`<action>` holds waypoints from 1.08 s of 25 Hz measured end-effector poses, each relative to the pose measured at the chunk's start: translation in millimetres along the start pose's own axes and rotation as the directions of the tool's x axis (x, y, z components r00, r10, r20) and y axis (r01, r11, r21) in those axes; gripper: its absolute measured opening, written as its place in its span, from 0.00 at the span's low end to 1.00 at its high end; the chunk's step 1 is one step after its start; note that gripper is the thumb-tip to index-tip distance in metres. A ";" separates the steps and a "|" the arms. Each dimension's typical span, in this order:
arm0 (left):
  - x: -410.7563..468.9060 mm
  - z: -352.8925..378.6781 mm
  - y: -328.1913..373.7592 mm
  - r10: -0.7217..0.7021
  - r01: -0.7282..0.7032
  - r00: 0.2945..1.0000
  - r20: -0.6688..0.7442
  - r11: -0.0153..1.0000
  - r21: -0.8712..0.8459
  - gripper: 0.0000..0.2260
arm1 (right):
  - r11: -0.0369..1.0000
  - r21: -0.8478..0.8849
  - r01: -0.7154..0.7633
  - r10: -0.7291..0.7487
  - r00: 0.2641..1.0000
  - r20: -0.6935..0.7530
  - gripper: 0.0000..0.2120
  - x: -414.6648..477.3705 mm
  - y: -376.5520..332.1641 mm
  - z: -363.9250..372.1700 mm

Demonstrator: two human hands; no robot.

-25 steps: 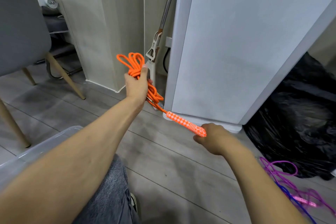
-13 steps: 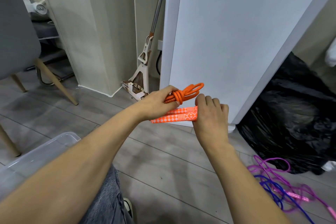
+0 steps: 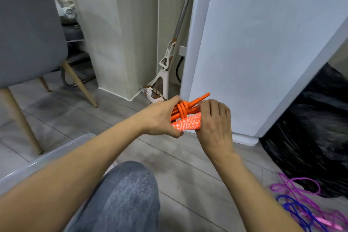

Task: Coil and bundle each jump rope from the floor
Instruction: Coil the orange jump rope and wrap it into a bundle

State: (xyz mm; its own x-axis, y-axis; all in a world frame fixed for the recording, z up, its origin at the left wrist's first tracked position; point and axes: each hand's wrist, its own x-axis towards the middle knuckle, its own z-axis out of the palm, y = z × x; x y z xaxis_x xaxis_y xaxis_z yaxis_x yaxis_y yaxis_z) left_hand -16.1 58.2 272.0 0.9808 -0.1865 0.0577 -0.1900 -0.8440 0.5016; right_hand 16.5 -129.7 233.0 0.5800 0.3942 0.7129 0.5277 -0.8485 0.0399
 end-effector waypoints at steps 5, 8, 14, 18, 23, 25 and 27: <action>-40.0 11.1 -46.8 -0.094 0.130 0.978 -0.187 0.972 0.195 0.26 | 0.984 0.105 0.145 -0.150 0.988 0.044 0.26 6.2 -33.6 18.7; -60.5 13.1 -78.5 -0.085 0.198 0.953 -0.291 0.902 0.383 0.26 | 0.959 0.170 0.227 -0.243 0.966 0.083 0.31 8.3 -56.4 33.4; -118.1 31.8 -147.9 -0.150 0.305 0.941 -0.303 0.764 0.568 0.25 | 0.797 0.339 0.500 -0.581 0.789 0.201 0.31 -3.1 -123.0 92.4; -168.7 52.6 -187.1 -0.348 0.458 0.888 -0.302 0.737 0.498 0.25 | 0.702 0.446 0.556 -0.687 0.693 0.218 0.30 -23.6 -177.0 135.6; -216.9 88.7 -229.9 -0.582 0.663 0.749 -0.318 0.643 0.384 0.24 | 0.571 0.598 0.562 -0.775 0.610 0.166 0.28 -54.9 -246.6 194.2; -224.4 102.8 -247.1 -0.672 0.745 0.667 -0.322 0.607 0.276 0.22 | 0.558 0.630 0.540 -0.786 0.588 0.192 0.29 -61.8 -267.1 213.3; -224.4 115.5 -262.5 -0.763 0.821 0.570 -0.306 0.539 0.188 0.21 | 0.565 0.649 0.510 -0.786 0.573 0.234 0.30 -68.2 -280.2 227.2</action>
State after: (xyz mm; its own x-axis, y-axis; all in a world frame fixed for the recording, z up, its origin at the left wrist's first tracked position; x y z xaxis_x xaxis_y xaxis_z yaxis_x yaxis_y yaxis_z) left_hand -191.5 263.4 27.7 0.7177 0.6911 -0.0856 0.6948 -0.7022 0.1557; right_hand -30.0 161.4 14.2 0.0623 0.9750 0.2134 0.9965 -0.0489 -0.0676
